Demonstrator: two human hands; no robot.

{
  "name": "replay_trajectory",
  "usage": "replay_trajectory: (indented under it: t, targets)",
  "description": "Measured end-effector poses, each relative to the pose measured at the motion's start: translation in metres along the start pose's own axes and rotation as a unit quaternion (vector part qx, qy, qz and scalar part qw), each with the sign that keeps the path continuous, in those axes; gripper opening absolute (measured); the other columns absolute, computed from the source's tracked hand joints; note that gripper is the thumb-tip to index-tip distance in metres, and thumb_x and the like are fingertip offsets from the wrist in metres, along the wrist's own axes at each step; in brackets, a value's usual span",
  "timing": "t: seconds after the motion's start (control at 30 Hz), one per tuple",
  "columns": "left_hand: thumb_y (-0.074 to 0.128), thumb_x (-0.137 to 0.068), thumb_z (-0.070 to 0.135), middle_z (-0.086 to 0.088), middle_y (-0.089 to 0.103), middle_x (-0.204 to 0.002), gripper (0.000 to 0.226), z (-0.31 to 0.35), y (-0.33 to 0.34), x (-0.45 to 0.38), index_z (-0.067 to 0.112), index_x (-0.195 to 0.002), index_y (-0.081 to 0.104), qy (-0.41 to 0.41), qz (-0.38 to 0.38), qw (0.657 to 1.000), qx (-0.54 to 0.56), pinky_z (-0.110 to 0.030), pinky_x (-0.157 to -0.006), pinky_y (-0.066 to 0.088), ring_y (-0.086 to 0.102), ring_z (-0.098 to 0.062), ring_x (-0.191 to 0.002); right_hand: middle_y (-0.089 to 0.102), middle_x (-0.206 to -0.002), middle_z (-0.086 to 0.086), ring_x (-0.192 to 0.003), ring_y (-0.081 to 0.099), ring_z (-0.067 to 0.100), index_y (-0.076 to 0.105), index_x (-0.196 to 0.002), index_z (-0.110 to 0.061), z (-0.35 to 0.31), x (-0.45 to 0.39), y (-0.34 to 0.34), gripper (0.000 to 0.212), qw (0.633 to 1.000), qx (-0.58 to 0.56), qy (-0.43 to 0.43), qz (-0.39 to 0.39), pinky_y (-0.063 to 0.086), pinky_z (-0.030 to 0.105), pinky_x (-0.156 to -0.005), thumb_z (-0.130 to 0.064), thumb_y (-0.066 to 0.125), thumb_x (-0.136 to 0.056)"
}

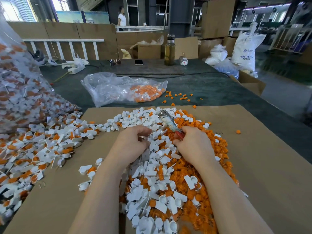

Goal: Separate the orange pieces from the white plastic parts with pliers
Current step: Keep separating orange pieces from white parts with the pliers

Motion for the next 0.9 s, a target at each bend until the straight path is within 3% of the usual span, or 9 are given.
replay_trajectory:
  t: [0.1, 0.2, 0.27, 0.33, 0.4, 0.53, 0.67, 0.77, 0.9]
  targets:
    - [0.069, -0.09, 0.012, 0.022, 0.064, -0.106, 0.037, -0.001, -0.001, 0.001, 0.035, -0.119, 0.068, -0.005, -0.002, 1.0, -0.009, -0.008, -0.07, 0.041, 0.056, 0.01, -0.093, 0.055, -0.081, -0.008, -0.073, 0.055, 0.013, 0.064, -0.101, -0.021, -0.001, 0.001, 0.0, 0.019, 1.0, 0.006, 0.0, 0.001, 0.043, 0.025, -0.057, -0.036, 0.064, -0.09]
    - [0.067, -0.092, 0.018, 0.016, 0.065, -0.105, 0.022, 0.001, -0.005, 0.001, 0.036, -0.103, 0.069, -0.009, 0.028, 0.999, -0.018, -0.025, -0.079, 0.054, 0.063, -0.003, -0.092, 0.06, -0.084, -0.007, -0.072, 0.055, 0.011, 0.062, -0.098, -0.022, 0.0, 0.0, -0.003, 0.017, 1.0, -0.016, 0.004, 0.019, 0.042, 0.024, -0.057, -0.037, 0.063, -0.09]
    - [0.068, -0.091, 0.024, 0.009, 0.067, -0.094, 0.011, 0.003, -0.009, 0.002, 0.035, -0.089, 0.068, -0.01, 0.056, 0.998, -0.013, -0.03, -0.068, 0.057, 0.067, -0.009, -0.077, 0.06, -0.083, -0.008, -0.066, 0.05, 0.006, 0.062, -0.099, -0.022, 0.0, 0.0, -0.007, 0.017, 0.998, -0.048, 0.007, 0.044, 0.036, 0.021, -0.051, -0.037, 0.062, -0.09]
    - [0.072, -0.087, 0.035, 0.006, 0.068, -0.086, 0.008, 0.004, -0.009, 0.003, 0.033, -0.083, 0.066, -0.01, 0.05, 0.998, -0.027, -0.03, -0.062, 0.056, 0.065, -0.01, -0.071, 0.055, -0.081, -0.011, -0.067, 0.049, 0.005, 0.064, -0.105, -0.02, 0.0, -0.001, -0.01, 0.023, 0.995, -0.079, 0.008, 0.065, 0.034, 0.017, -0.051, -0.037, 0.061, -0.091]
    - [0.078, -0.079, 0.046, 0.008, 0.067, -0.084, 0.021, 0.003, -0.003, 0.005, 0.031, -0.085, 0.065, -0.021, 0.01, 0.998, -0.057, -0.03, -0.067, 0.055, 0.063, -0.009, -0.077, 0.054, -0.081, -0.011, -0.068, 0.05, 0.005, 0.064, -0.107, -0.018, 0.0, -0.001, -0.011, 0.025, 0.992, -0.106, 0.012, 0.07, 0.036, 0.016, -0.052, -0.037, 0.06, -0.091]
    - [0.082, -0.075, 0.045, 0.01, 0.065, -0.083, 0.025, 0.002, 0.003, 0.006, 0.03, -0.087, 0.065, -0.023, -0.035, 0.995, -0.089, -0.023, -0.061, 0.049, 0.06, -0.006, -0.076, 0.056, -0.09, -0.01, -0.076, 0.052, 0.005, 0.058, -0.108, -0.02, 0.001, 0.001, -0.008, 0.021, 0.987, -0.149, 0.013, 0.051, 0.035, 0.013, -0.054, -0.033, 0.061, -0.091]
    - [0.083, -0.076, 0.04, 0.012, 0.065, -0.079, 0.018, 0.004, 0.0, 0.005, 0.032, -0.08, 0.067, -0.02, -0.012, 0.997, -0.07, -0.02, -0.057, 0.04, 0.059, -0.004, -0.073, 0.055, -0.095, -0.01, -0.083, 0.055, 0.01, 0.054, -0.11, -0.021, -0.004, 0.001, -0.004, 0.025, 0.986, -0.166, 0.007, 0.022, 0.04, 0.016, -0.059, -0.034, 0.064, -0.09]
    - [0.084, -0.075, 0.04, 0.012, 0.064, -0.078, 0.019, 0.004, -0.001, 0.005, 0.035, -0.078, 0.066, -0.028, 0.01, 0.998, -0.055, -0.02, -0.056, 0.04, 0.06, -0.003, -0.072, 0.051, -0.085, -0.017, -0.075, 0.052, 0.004, 0.05, -0.1, -0.027, -0.007, 0.003, -0.004, 0.023, 0.984, -0.179, 0.001, 0.02, 0.038, 0.014, -0.06, -0.038, 0.066, -0.089]
    - [0.08, -0.078, 0.043, 0.01, 0.066, -0.079, 0.016, 0.005, -0.006, 0.004, 0.037, -0.081, 0.066, -0.032, 0.062, 0.997, -0.032, -0.025, -0.056, 0.046, 0.062, -0.007, -0.07, 0.061, -0.078, -0.008, -0.072, 0.057, 0.007, 0.063, -0.089, -0.02, -0.007, 0.004, -0.007, 0.018, 0.968, -0.25, 0.013, 0.029, 0.043, 0.02, -0.058, -0.037, 0.069, -0.087]
Point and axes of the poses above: each hand's wrist, its own x-axis away from the middle knuckle, its own y-axis out of the palm, z = x × y, the point moved 6 cm from there along -x, towards the middle knuckle
